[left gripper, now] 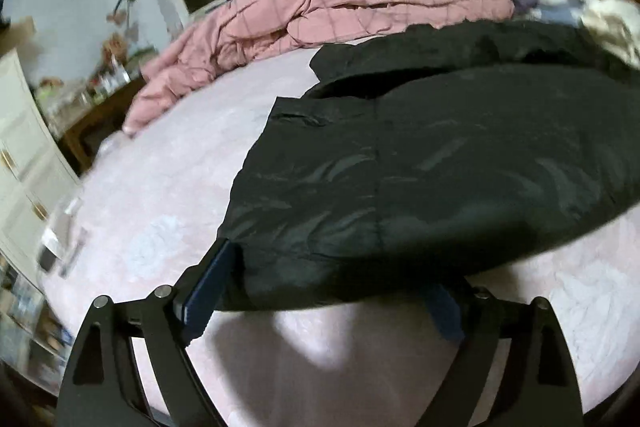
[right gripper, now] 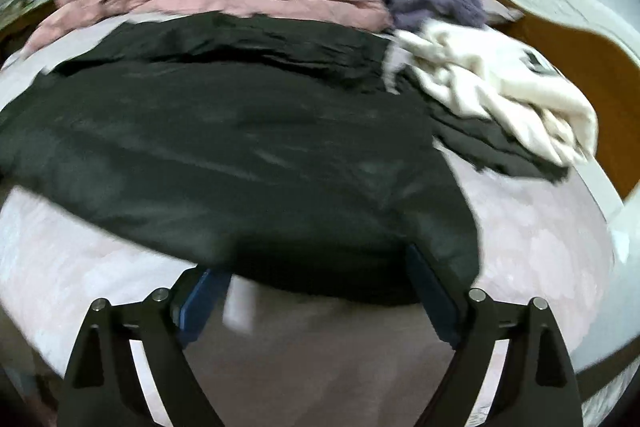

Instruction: Fold large clothes

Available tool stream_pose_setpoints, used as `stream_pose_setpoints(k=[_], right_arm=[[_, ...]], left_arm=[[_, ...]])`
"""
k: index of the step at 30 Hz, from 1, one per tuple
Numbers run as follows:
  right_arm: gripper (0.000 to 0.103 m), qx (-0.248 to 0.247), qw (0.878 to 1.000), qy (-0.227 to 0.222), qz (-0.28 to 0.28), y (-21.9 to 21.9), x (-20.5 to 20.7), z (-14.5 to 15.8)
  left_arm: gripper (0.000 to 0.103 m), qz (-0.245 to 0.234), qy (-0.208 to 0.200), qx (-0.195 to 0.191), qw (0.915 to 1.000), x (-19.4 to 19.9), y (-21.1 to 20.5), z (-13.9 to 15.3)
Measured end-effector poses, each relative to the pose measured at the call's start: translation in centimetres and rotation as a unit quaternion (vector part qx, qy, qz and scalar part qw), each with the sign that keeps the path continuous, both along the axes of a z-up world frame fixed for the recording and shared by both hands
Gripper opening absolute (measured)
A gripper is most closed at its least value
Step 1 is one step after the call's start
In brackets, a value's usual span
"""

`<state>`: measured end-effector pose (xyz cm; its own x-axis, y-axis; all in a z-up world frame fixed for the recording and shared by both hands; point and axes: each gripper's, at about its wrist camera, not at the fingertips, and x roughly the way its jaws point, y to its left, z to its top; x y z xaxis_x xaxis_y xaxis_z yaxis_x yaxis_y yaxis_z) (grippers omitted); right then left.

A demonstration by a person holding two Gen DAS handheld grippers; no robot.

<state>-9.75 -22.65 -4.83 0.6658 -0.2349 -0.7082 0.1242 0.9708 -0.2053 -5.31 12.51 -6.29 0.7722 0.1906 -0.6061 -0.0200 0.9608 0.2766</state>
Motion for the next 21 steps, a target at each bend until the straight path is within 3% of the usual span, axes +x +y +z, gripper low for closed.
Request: stream_pose_setpoints(k=[5, 11, 13, 14, 17, 21], right_arm=[[0.087, 0.003, 1.0, -0.001, -0.022, -0.9, 1.1, 0.0], [0.076, -0.001, 1.0, -0.002, -0.027, -1.1, 1.6, 0.0], [0.068, 0.005, 1.0, -0.002, -0.026, -1.3, 1.5, 0.0], [0.057, 0.008, 1.0, -0.001, -0.025, -1.3, 1.5, 0.0], [0.027, 0.01, 0.999, -0.001, -0.037, -1.7, 1.3, 0.1], [0.014, 0.062, 0.997, -0.019, -0.044, -3.1, 0.7, 0.6]], left_arm=[[0.067, -0.008, -0.002, -0.001, 1.0, 1.5, -0.2, -0.4], [0.044, 0.008, -0.005, -0.024, 0.9997, 1.9, 0.4, -0.2], [0.026, 0.012, -0.008, -0.021, 0.9997, 1.9, 0.4, -0.2], [0.021, 0.016, -0.009, -0.016, 0.9997, 1.8, 0.4, -0.2], [0.016, 0.015, -0.007, -0.032, 0.9994, 1.7, 1.1, 0.0], [0.011, 0.015, -0.019, -0.059, 0.998, 0.6, 1.7, 0.9]])
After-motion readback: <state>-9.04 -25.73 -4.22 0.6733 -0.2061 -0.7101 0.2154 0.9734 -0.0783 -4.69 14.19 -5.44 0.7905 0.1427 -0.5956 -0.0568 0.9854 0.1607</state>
